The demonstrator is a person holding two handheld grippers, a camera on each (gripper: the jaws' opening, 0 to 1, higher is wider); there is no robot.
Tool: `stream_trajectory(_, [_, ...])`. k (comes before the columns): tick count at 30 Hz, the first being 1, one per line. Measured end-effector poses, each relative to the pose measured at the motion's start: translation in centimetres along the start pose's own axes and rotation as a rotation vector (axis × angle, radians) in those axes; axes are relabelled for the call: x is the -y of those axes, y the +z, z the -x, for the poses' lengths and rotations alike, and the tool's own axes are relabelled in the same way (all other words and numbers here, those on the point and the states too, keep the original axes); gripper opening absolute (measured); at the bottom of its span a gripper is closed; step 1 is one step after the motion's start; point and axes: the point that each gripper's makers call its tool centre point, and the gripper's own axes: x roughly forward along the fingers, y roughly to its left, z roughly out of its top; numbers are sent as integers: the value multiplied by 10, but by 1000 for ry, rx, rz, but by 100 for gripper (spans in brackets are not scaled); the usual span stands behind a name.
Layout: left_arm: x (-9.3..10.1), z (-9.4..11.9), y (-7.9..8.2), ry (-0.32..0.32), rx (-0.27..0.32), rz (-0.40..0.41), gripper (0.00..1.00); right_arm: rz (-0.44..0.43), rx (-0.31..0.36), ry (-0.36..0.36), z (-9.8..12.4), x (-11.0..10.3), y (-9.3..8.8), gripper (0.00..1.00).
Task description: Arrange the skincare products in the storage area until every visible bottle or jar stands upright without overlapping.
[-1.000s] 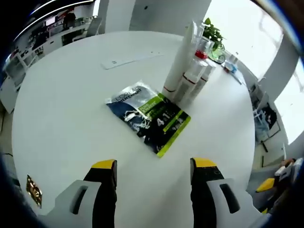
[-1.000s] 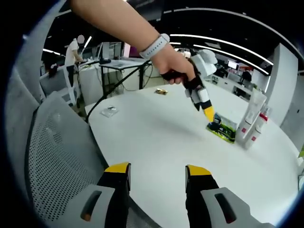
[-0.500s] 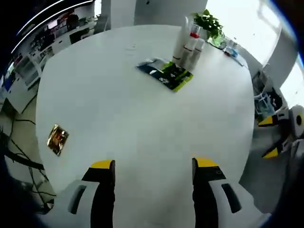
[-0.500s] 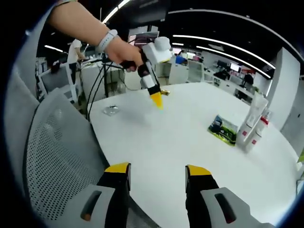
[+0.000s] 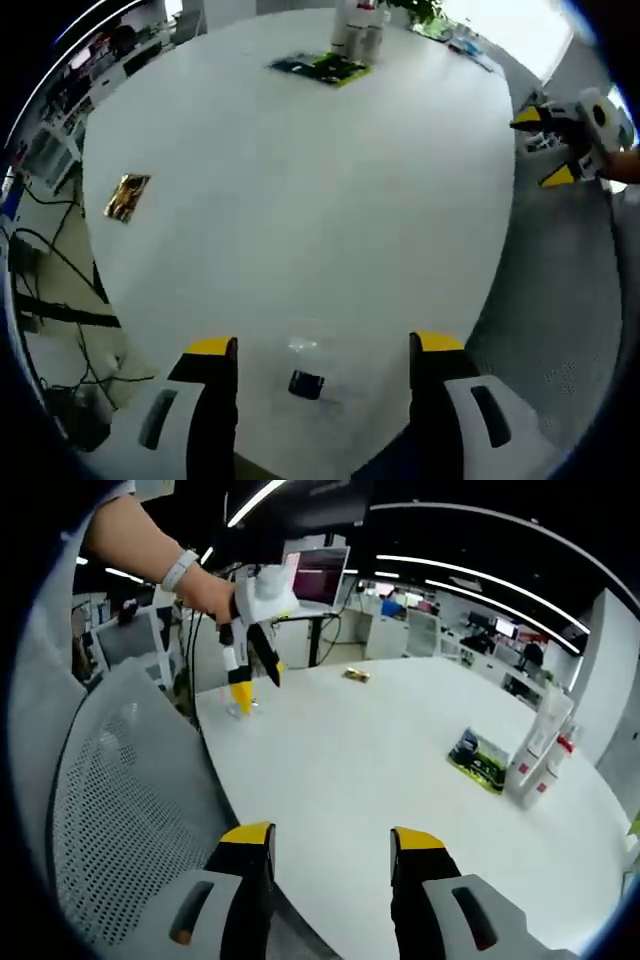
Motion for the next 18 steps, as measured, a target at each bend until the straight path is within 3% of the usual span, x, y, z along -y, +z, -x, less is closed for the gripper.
stream_trajectory(3, [1,0,-15,27,-40,-61,64,2,-5,15,-1,-3,-1,43])
stream_trajectory(6, [1,0,-11,38,2,-44,58,3,-11,27,-1,-5,-2,43])
stream_trajectory(9, [0,-6,-12,54,-6,-49,57,-8,-21,30,-3,-4,-4,43])
stream_trajectory(11, [0,-10,-18,60,-46,-82,56,-17,-29,37,-3,-5,-6,43])
stream_trajectory(15, [-2,-8,-14,49,-26,-93,59,-16,-41,53,-4,-9,-8,42])
stream_trajectory(16, [-1,-9,-14,38,-21,-97,57,-15,-44,59,-4,-10,-9,42])
stream_trajectory(18, [19,-11,-19,-85,-32,-53,46,-14,-51,65,-5,-11,-10,42])
